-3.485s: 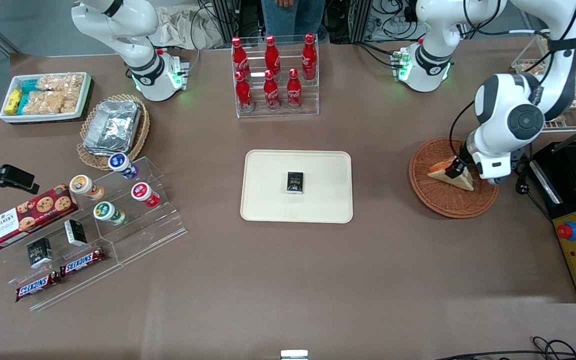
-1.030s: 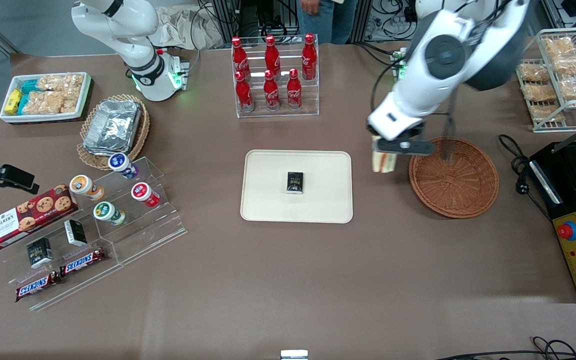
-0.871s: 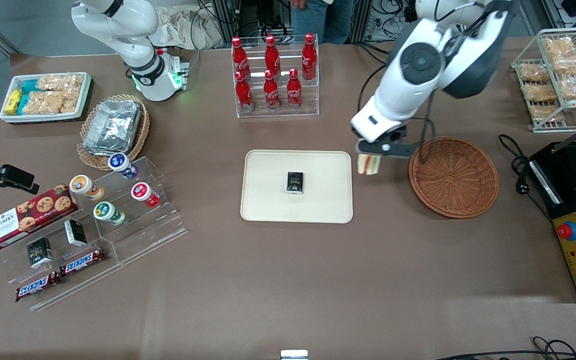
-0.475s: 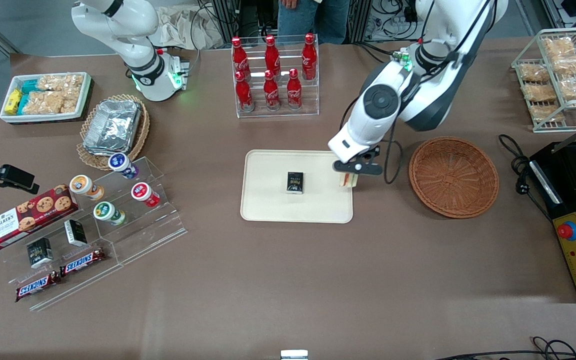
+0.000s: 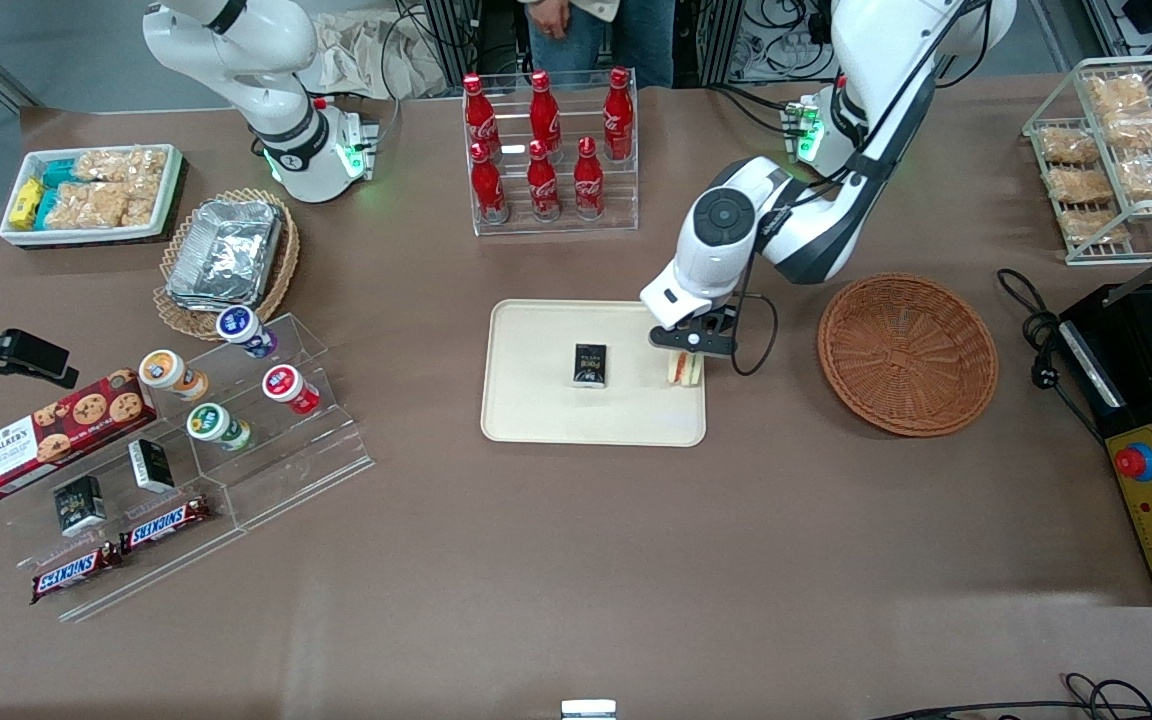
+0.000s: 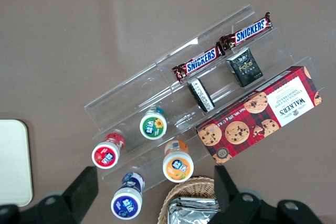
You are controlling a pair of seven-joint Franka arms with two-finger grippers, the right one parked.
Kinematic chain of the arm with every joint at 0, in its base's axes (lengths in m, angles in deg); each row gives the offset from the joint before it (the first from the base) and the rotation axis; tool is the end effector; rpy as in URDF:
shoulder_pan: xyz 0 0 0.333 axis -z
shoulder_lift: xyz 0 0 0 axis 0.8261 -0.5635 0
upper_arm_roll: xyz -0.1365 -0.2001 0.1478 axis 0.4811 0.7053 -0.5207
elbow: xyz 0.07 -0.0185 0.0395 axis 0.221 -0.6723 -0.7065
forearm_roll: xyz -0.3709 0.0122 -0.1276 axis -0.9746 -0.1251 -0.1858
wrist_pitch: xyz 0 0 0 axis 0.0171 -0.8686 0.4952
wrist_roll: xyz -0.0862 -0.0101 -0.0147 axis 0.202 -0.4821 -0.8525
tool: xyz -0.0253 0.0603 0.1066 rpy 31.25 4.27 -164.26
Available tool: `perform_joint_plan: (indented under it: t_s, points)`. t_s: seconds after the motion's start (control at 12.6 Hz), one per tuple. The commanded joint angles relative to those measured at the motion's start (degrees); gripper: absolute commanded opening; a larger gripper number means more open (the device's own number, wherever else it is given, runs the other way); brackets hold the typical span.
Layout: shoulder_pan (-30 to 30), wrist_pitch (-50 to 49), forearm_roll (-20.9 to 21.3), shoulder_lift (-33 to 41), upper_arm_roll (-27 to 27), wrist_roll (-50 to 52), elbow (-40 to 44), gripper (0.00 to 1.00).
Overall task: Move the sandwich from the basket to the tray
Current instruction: 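Carry the sandwich to the white tray beside the black box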
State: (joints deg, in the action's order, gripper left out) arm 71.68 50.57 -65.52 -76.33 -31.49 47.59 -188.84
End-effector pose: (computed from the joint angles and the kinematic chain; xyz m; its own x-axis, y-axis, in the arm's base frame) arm 0.4081 -0.3522 0.1995 0.9819 -0.1848 -0.0422 -0.1857 -0.9824 -0.0184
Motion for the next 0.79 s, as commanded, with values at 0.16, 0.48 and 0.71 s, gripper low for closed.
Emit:
perform_joint_plan:
  t_s: [0.16, 0.48, 0.71]
  points:
    - [0.5, 2.4, 4.5, -3.1, -0.3, 4.7, 0.5, 0.00]
    - [0.5, 3.8, 7.0, -4.8, -0.4, 5.3, 0.9, 0.23]
    - [0.0, 3.2, 7.0, -6.2, -0.4, 6.5, 4.3, 1.00]
